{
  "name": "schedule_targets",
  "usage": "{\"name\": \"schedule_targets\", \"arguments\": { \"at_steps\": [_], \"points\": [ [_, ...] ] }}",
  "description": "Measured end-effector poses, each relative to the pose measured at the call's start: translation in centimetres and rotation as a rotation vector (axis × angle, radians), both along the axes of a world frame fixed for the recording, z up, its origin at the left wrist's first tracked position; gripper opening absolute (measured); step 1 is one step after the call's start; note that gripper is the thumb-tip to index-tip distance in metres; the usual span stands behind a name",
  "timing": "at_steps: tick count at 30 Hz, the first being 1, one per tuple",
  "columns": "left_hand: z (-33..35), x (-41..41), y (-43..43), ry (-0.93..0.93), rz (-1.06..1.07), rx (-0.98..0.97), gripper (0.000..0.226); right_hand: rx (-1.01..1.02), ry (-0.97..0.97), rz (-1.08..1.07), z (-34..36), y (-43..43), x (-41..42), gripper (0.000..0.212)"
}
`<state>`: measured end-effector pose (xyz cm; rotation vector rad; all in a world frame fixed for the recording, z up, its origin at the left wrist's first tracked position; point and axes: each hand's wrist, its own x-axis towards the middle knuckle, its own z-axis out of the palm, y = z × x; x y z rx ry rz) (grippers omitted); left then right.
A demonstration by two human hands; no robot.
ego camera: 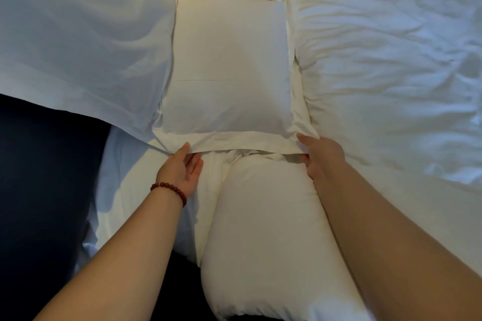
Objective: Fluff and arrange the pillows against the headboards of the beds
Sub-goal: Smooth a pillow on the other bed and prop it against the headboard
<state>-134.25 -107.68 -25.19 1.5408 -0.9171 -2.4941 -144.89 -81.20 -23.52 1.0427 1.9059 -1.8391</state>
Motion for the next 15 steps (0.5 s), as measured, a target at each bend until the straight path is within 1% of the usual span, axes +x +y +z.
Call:
{"name": "schedule_targets", "arguments": {
  "at_steps": [1, 3, 4, 6, 7, 9, 10, 11, 13, 15],
  "points": [
    [-0.1, 0.1, 0.1, 0.012, -0.002, 0.018, 0.006, 0.023, 0.018, -0.014, 0.0, 0.1, 0.0, 0.039],
    [-0.1, 0.3, 0.1, 0.016, -0.003, 0.012, 0.005, 0.181, 0.099, -0.115, 0.1, 0.2, 0.1, 0.018],
    [0.0, 0.5, -0.1, 0.013, -0.005, -0.006, 0.005, 0.26, 0.152, -0.175, 0.3, 0.2, 0.3, 0.013],
    [-0.1, 1.1, -0.8, 0.02, -0.003, -0.039, 0.005, 0.372, 0.222, -0.198, 0.8, -0.1, 0.7, 0.013],
    [0.0, 1.3, -1.3, 0.032, 0.007, -0.046, 0.006, 0.412, 0.238, -0.158, 1.2, -0.6, 0.8, 0.015],
    [0.3, 1.5, -2.6, 0.077, 0.034, -0.032, 0.008, 0.437, 0.267, -0.052, 1.7, -1.3, 1.1, 0.028],
    [0.5, 1.4, -3.2, 0.114, 0.05, -0.024, 0.01, 0.432, 0.271, -0.003, 2.0, -1.8, 1.3, 0.033],
    [0.8, 1.2, -3.9, 0.154, 0.066, -0.018, 0.013, 0.423, 0.27, 0.03, 2.2, -2.2, 1.5, 0.034],
    [1.4, 0.3, -4.8, 0.198, 0.1, -0.025, 0.02, 0.381, 0.291, 0.069, 2.6, -2.9, 2.0, 0.027],
    [2.1, -0.6, -5.4, 0.222, 0.153, -0.052, 0.018, 0.316, 0.322, 0.127, 2.7, -3.5, 2.2, 0.025]
  ]
}}
